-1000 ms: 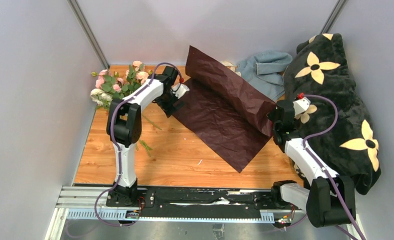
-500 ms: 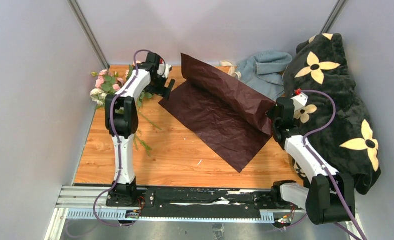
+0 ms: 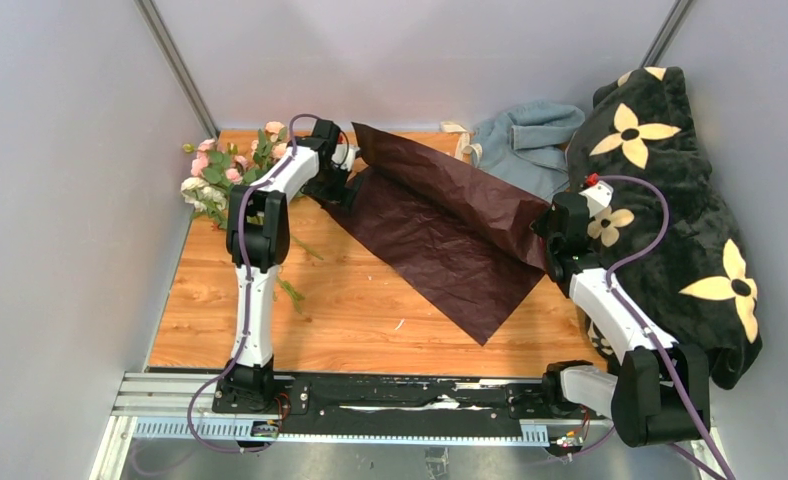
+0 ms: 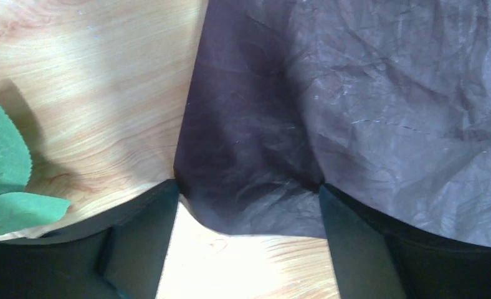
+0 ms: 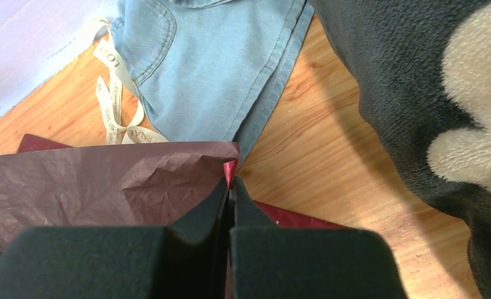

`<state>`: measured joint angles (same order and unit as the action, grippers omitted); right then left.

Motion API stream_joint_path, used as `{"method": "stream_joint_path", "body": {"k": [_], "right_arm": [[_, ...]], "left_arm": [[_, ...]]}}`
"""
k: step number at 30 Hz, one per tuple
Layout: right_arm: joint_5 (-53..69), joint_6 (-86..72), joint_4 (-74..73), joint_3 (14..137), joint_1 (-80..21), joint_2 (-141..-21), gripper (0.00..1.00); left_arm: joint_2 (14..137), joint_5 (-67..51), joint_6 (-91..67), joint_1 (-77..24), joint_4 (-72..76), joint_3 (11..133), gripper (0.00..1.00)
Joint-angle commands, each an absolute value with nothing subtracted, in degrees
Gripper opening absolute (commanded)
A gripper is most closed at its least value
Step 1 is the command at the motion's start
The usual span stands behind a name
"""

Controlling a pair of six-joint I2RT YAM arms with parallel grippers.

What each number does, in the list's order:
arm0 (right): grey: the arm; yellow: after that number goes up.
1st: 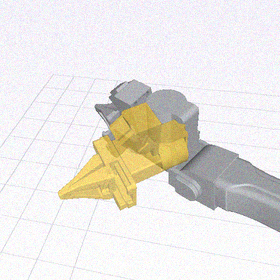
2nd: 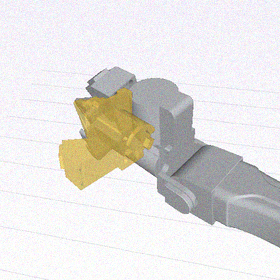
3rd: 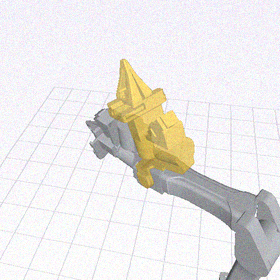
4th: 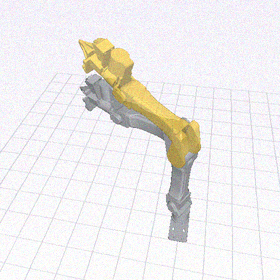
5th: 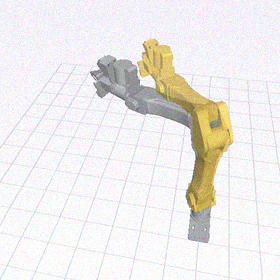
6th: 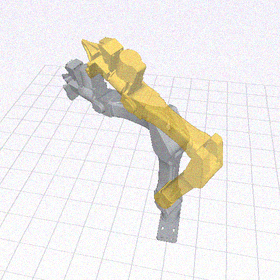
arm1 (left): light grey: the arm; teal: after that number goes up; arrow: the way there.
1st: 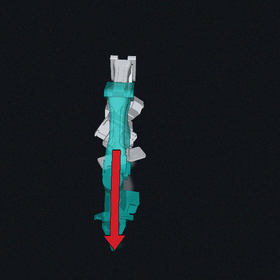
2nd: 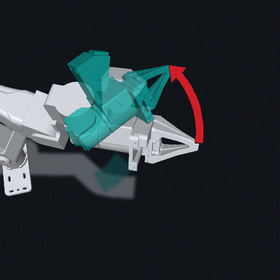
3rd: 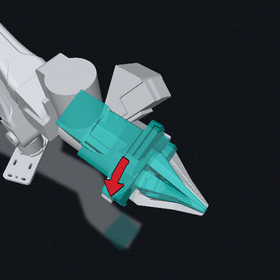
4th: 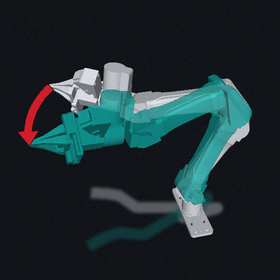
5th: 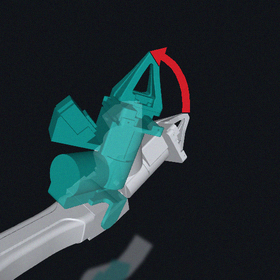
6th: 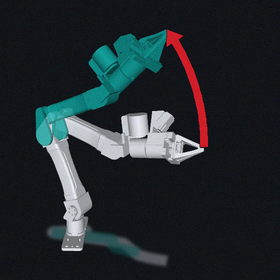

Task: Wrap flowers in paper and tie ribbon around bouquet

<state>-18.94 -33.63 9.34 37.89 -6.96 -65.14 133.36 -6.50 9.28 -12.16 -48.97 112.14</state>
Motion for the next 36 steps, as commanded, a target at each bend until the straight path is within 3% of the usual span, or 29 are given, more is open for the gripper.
{"method": "stream_joint_path", "body": {"k": [1, 4, 8, 9, 15, 26, 36], "right_arm": [[-18.74, -32.42, 8.79, 39.11, -6.40, -64.55, 0.00], [-18.95, -32.15, 8.79, 38.95, -6.37, -64.02, 0.00], [-18.89, -31.73, 8.58, 38.91, -6.37, -63.11, 0.00], [-18.53, -31.61, 8.49, 38.97, -6.33, -62.93, 0.00], [-11.90, -28.59, 3.60, 44.79, -6.71, -60.47, 0.00], [-15.50, -26.10, -1.08, 51.11, -2.90, -59.07, 0.00], [-19.58, -21.59, 2.28, 40.95, -2.82, -63.43, 0.00]], "left_arm": [[136.07, -11.89, 9.15, -13.78, -51.10, 111.12, 0.80], [136.90, -12.84, 9.19, -13.89, -51.69, 111.90, 0.56], [136.06, -12.88, 9.36, -13.82, -52.31, 112.28, 0.03], [135.07, -12.89, 9.39, -13.76, -52.32, 112.24, 0.00], [121.75, -12.85, 12.81, -10.51, -52.30, 110.62, 0.00], [100.29, -6.48, 25.40, -3.78, -54.80, 97.67, 0.00], [106.75, -12.03, 23.58, -3.69, -53.72, 96.23, 0.00]]}}
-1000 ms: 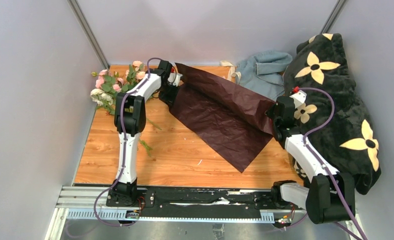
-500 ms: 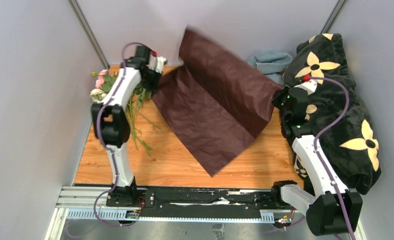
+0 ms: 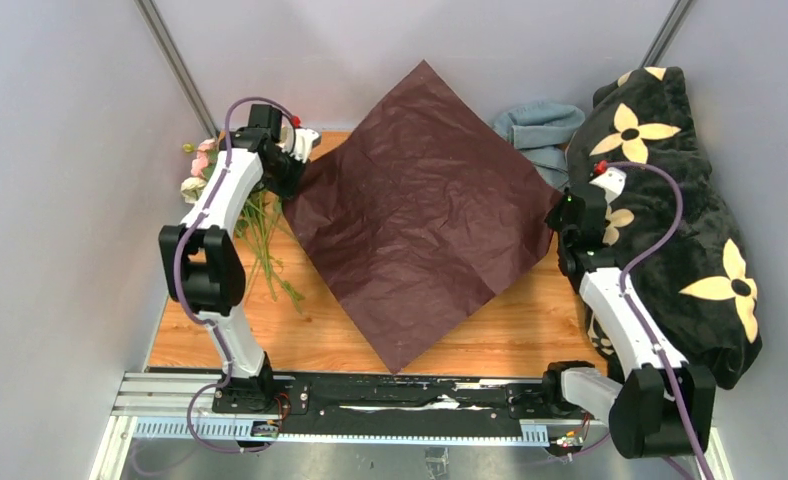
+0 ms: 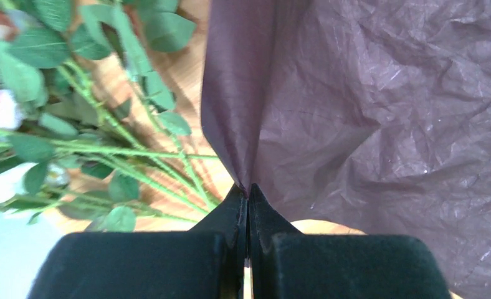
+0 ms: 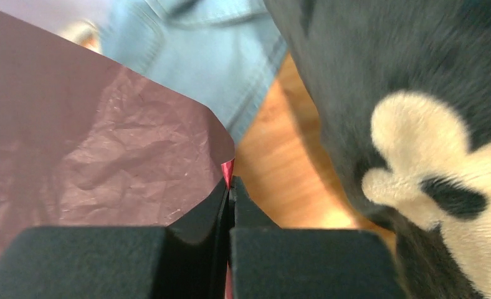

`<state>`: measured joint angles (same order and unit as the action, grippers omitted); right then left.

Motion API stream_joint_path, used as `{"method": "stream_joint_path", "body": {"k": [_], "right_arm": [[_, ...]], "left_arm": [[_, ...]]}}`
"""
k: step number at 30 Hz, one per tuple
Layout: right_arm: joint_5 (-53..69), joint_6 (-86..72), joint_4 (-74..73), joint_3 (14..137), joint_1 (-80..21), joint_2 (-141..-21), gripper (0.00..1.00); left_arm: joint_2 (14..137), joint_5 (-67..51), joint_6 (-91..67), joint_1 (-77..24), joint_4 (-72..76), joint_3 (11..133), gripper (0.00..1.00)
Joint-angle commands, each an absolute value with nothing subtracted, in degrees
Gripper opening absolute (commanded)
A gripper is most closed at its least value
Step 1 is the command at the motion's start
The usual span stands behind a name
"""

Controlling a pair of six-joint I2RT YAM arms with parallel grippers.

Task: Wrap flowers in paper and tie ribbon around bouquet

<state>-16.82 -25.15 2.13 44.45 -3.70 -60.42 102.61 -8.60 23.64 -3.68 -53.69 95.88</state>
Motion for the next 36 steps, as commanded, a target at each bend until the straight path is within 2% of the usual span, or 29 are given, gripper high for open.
{"method": "stream_joint_path", "body": {"k": [1, 7, 8, 9, 10, 11, 12, 13, 14, 17, 18, 22, 23, 26, 28, 33, 35, 36], "right_arm": [[-19.93, -21.33, 2.39, 40.23, -2.85, -64.29, 0.00], [-23.27, -19.62, 3.79, 37.63, -2.00, -67.78, 0.00], [-23.39, -19.26, 4.02, 37.74, -1.71, -68.34, 0.00], [-23.38, -19.06, 4.08, 37.85, -1.47, -68.98, 0.00], [-23.36, -18.61, 4.00, 38.22, -1.34, -69.54, 0.00], [-23.23, -18.06, 3.55, 38.82, -1.30, -69.99, 0.05], [-22.92, -17.33, 2.76, 39.68, -1.32, -70.25, 0.18], [-22.54, -16.65, 1.43, 40.87, -1.29, -70.33, 0.37], [-22.35, -15.94, 0.44, 42.19, -1.40, -70.39, 0.45], [-21.28, -13.93, -5.58, 47.33, -2.37, -70.20, 0.51], [-21.19, -13.11, -7.08, 48.92, -3.45, -69.91, 0.52], [-23.50, -8.78, -10.07, 53.00, -10.68, -67.97, 0.52], [-23.72, -8.10, -10.63, 53.42, -12.48, -67.49, 0.52], [-21.54, -7.21, -11.05, 53.57, -16.60, -65.89, 0.52], [-17.76, -7.29, -9.88, 52.78, -18.94, -64.81, 0.51], [-13.78, -7.01, -8.36, 51.36, -22.38, -64.48, 0.50], [-13.92, -6.88, -8.95, 51.28, -23.07, -64.89, 0.50], [-13.99, -6.72, -9.23, 51.19, -23.23, -65.02, 0.50]], "left_arm": [[108.82, -11.85, 23.15, -3.71, -52.78, 96.24, 0.00], [114.96, -12.03, 21.72, -3.69, -50.50, 95.67, 0.00], [115.04, -12.60, 21.71, -3.69, -49.43, 94.15, 0.04], [115.12, -12.79, 21.59, -3.74, -48.72, 93.27, 0.14], [115.01, -12.83, 21.69, -3.74, -48.43, 92.76, 0.29], [114.69, -12.77, 21.93, -3.76, -48.43, 92.47, 0.45], [114.00, -12.37, 22.14, -3.70, -48.36, 92.32, 0.57], [112.82, -12.03, 22.46, -3.69, -48.34, 92.21, 0.66], [110.89, -11.78, 23.05, -3.66, -48.34, 92.33, 0.74], [105.85, -10.16, 24.49, -3.03, -48.56, 93.16, 0.98], [104.54, -9.40, 24.89, -2.40, -48.64, 93.36, 1.00], [104.06, -2.81, 28.97, 2.01, -49.71, 92.50, 1.00], [104.90, -1.67, 30.02, 2.61, -50.09, 92.30, 0.97], [107.78, 2.33, 32.15, 3.92, -52.42, 91.19, 0.76], [108.71, 3.27, 33.66, 3.94, -52.40, 89.25, 0.66], [110.36, 0.79, 34.43, 3.96, -52.37, 88.32, 0.60], [111.84, -0.59, 33.90, 3.96, -52.40, 89.35, 0.47], [112.71, -1.18, 33.66, 3.91, -52.44, 90.02, 0.44]]}}
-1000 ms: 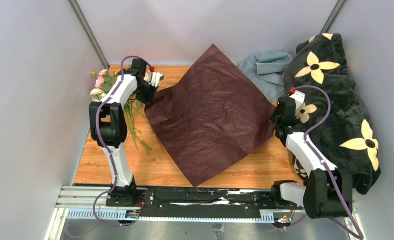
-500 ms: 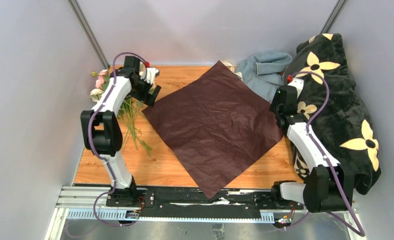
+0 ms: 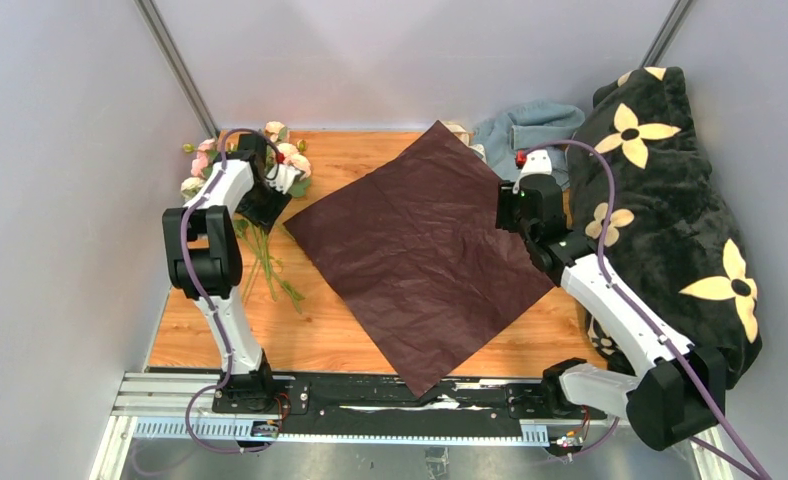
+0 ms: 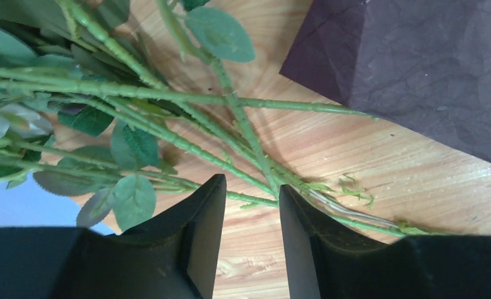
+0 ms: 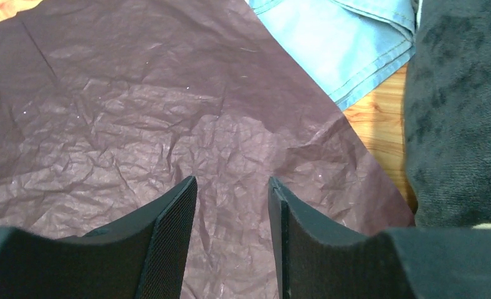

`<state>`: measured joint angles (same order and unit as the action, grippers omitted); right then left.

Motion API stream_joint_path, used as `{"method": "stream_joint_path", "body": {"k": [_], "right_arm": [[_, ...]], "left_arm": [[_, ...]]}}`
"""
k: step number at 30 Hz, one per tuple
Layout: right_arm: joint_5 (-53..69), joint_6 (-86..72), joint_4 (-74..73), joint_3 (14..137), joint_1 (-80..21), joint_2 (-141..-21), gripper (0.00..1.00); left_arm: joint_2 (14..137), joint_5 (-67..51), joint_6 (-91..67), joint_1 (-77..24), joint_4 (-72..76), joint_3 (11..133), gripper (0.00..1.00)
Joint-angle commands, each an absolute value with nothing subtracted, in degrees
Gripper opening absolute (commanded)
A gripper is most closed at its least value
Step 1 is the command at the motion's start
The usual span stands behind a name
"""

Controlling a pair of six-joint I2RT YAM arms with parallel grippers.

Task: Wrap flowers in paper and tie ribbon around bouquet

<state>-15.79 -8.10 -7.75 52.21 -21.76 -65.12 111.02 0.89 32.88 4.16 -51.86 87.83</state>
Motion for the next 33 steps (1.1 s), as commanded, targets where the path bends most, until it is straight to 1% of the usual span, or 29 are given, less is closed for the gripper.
{"method": "stream_joint_path", "body": {"k": [1, 8, 12, 13, 14, 15, 16, 19, 21, 24, 27, 30, 31, 33], "right_arm": [[-14.08, -6.62, -9.43, 51.04, -23.40, -65.11, 0.50], [-15.08, -6.20, -9.72, 49.48, -23.81, -63.76, 0.50], [-14.95, -6.21, -9.91, 49.71, -23.98, -63.54, 0.49], [-14.88, -6.19, -10.12, 49.84, -24.05, -63.54, 0.49], [-14.77, -6.30, -10.32, 50.02, -24.25, -63.53, 0.49], [-14.83, -6.32, -10.55, 50.34, -24.54, -63.47, 0.49], [-14.85, -6.38, -10.89, 50.67, -24.86, -63.38, 0.49], [-14.67, -6.28, -11.61, 51.89, -26.36, -62.85, 0.48], [-12.54, -5.48, -10.93, 52.65, -27.63, -62.24, 0.48], [-6.20, -4.39, -7.19, 53.05, -30.31, -61.39, 0.50], [4.87, -6.77, -1.35, 54.16, -32.99, -62.05, 0.55], [16.07, -14.64, 11.45, 54.53, -35.02, -64.23, 0.58], [18.97, -18.23, 19.40, 54.72, -35.73, -65.61, 0.58], [21.51, -23.78, 28.50, 56.54, -37.75, -69.02, 0.59]], "left_arm": [[114.09, -1.54, 33.32, 3.95, -52.43, 90.63, 0.44], [118.98, -1.27, 32.33, 3.96, -52.20, 92.45, 0.46], [119.39, -1.14, 31.68, 3.94, -51.73, 92.51, 0.40], [118.99, -1.63, 31.57, 3.95, -51.69, 92.40, 0.34], [118.45, -1.82, 31.25, 3.95, -51.68, 92.33, 0.22], [117.77, -1.49, 30.67, 3.96, -51.72, 92.55, 0.08], [116.82, -0.72, 29.70, 4.10, -51.69, 92.87, 0.00], [111.70, -0.62, 25.64, 5.85, -51.76, 94.56, 0.00], [105.78, -4.70, 22.20, 7.93, -51.81, 96.27, 0.00], [97.40, -13.85, 20.74, 9.35, -51.77, 98.41, 0.00], [90.47, -26.84, 19.11, 9.08, -52.40, 99.25, 0.00], [86.14, -36.89, 17.11, 6.72, -53.73, 99.35, 0.00], [85.22, -39.41, 16.61, 4.64, -54.00, 98.92, 0.00], [83.77, -44.34, 15.22, 1.14, -54.05, 98.07, 0.00]]}}
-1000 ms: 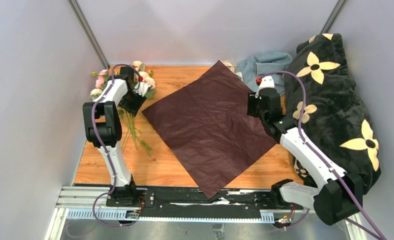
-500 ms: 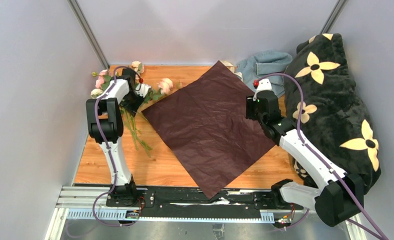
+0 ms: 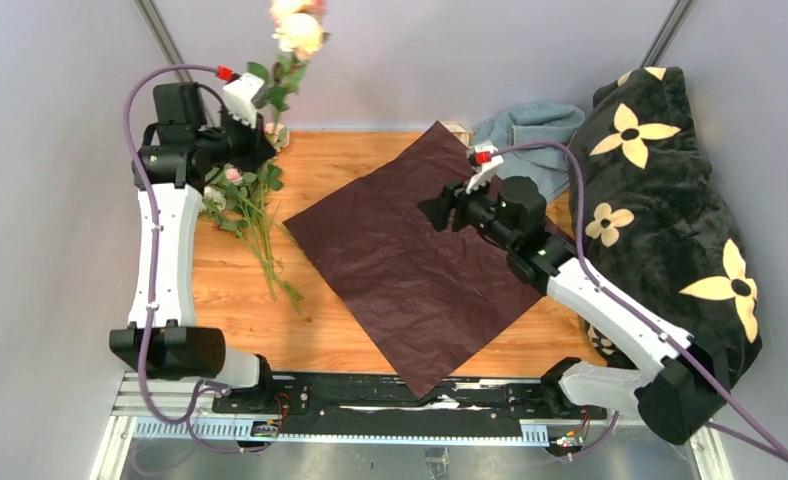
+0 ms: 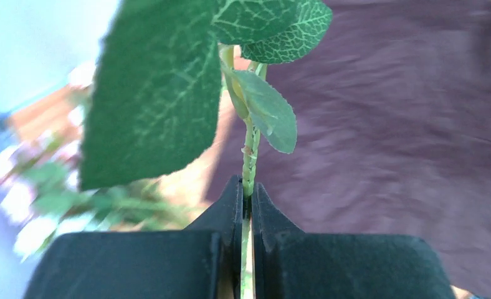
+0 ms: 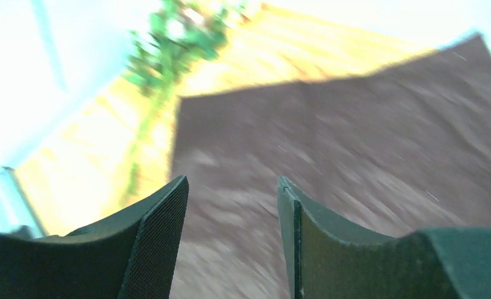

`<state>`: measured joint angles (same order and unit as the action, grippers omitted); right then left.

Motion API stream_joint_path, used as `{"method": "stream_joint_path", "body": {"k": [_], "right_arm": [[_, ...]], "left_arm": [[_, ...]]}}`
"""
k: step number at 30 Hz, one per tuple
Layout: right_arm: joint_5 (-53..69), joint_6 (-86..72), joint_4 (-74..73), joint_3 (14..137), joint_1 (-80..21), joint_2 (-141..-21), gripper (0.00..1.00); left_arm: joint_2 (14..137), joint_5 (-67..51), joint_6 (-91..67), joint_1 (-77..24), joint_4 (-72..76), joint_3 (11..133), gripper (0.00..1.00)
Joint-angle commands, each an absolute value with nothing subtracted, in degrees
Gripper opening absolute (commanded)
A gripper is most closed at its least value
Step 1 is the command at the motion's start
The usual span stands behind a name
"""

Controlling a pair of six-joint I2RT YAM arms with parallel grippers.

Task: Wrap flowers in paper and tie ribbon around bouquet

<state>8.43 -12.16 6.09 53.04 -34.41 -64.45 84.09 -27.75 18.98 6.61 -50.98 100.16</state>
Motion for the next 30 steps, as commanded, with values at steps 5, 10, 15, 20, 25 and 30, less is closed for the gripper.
{"method": "stream_joint_path", "body": {"k": [5, 10, 15, 20, 25, 30], "right_arm": [[18.90, -29.36, 38.74, 65.68, -43.01, -77.63, 0.59], [9.54, -31.30, 39.70, 70.74, -45.78, -84.02, 0.56], [9.21, -33.84, 40.69, 73.05, -46.04, -88.34, 0.51], [7.71, -34.55, 40.23, 72.82, -46.41, -89.36, 0.01], [3.61, -29.51, 24.71, 72.27, -42.98, -85.08, 0.00], [2.39, -16.33, -17.22, 83.53, -35.13, -87.67, 0.00]], "left_arm": [[81.53, -49.06, 12.58, -8.41, -54.08, 97.20, 0.00], [78.38, -49.52, 13.15, -14.32, -54.10, 96.42, 0.00], [76.55, -48.64, 13.03, -15.41, -54.10, 95.42, 0.00], [75.23, -48.61, 13.43, -15.99, -54.08, 92.90, 0.00], [74.30, -37.18, 13.25, -15.90, -55.37, 90.98, 0.99], [73.94, -21.51, 15.99, -8.75, -56.34, 87.60, 1.00]]}}
